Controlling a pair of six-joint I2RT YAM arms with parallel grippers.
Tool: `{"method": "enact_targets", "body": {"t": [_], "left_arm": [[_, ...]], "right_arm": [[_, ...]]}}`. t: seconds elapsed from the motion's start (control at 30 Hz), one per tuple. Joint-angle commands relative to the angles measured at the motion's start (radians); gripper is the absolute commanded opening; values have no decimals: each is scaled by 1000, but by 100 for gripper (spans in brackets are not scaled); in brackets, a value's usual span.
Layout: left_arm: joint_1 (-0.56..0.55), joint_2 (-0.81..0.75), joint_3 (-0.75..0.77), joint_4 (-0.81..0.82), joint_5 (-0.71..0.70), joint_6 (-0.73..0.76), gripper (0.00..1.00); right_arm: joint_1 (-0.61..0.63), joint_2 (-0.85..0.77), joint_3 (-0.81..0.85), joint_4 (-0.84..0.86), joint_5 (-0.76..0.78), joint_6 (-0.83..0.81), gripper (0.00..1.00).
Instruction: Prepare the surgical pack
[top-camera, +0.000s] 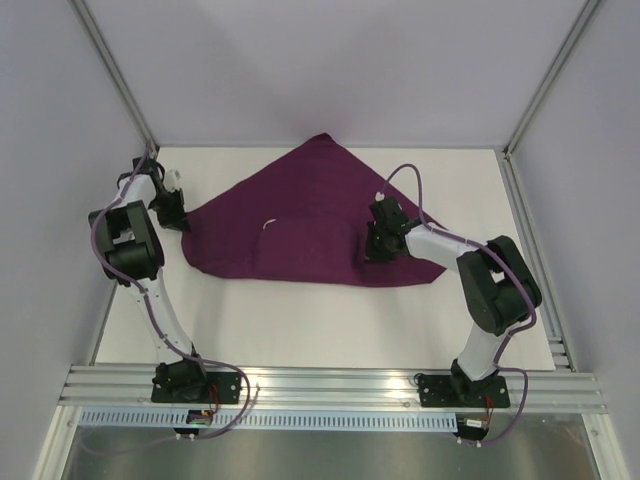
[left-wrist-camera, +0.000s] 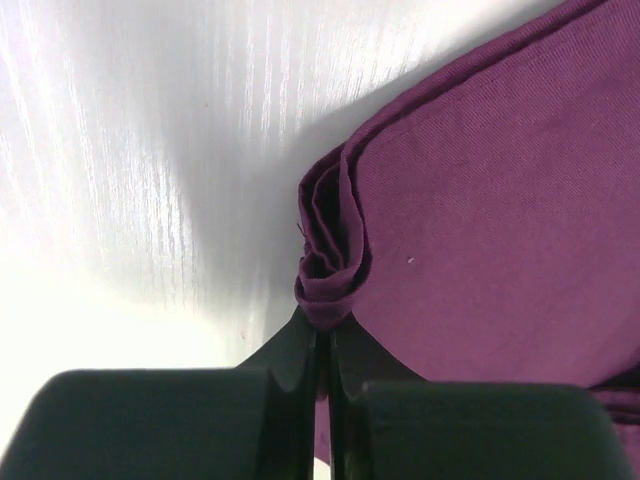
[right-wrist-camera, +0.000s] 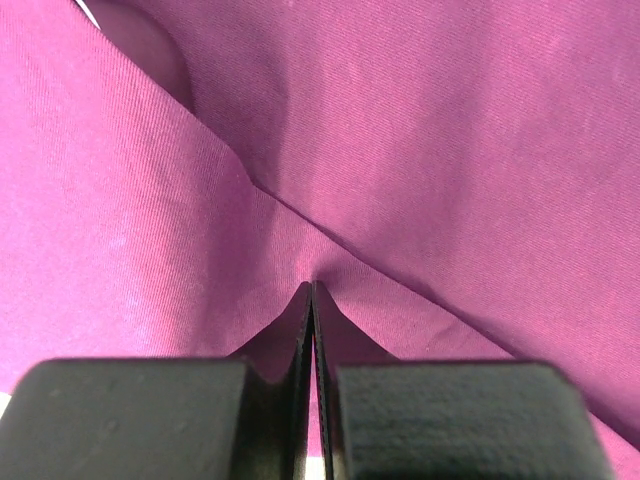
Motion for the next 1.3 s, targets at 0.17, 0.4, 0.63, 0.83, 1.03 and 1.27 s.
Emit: {"method": "enact_targets", "body": {"t": [0.17, 0.4, 0.63, 0.83, 1.03, 1.27], "left_arm": [[-21, -140, -68, 33, 123, 33, 0], [-131, -355, -84, -56, 214, 57, 0], [-381, -407, 8, -121, 261, 14, 0], [-581, -298, 168, -141, 258, -96, 0], [-730, -188, 226, -66, 275, -209, 0], [-790, -105, 241, 59, 317, -338, 0]], "right_arm": [[-1, -47, 20, 6, 25, -28, 1], [2, -35, 0, 75, 0, 4, 1], [7, -21, 5, 99, -26, 9, 1], [7, -27, -6, 117, -40, 10, 1], [5, -30, -20, 150, -61, 20, 1], [7, -16, -18, 177, -84, 26, 1]]}}
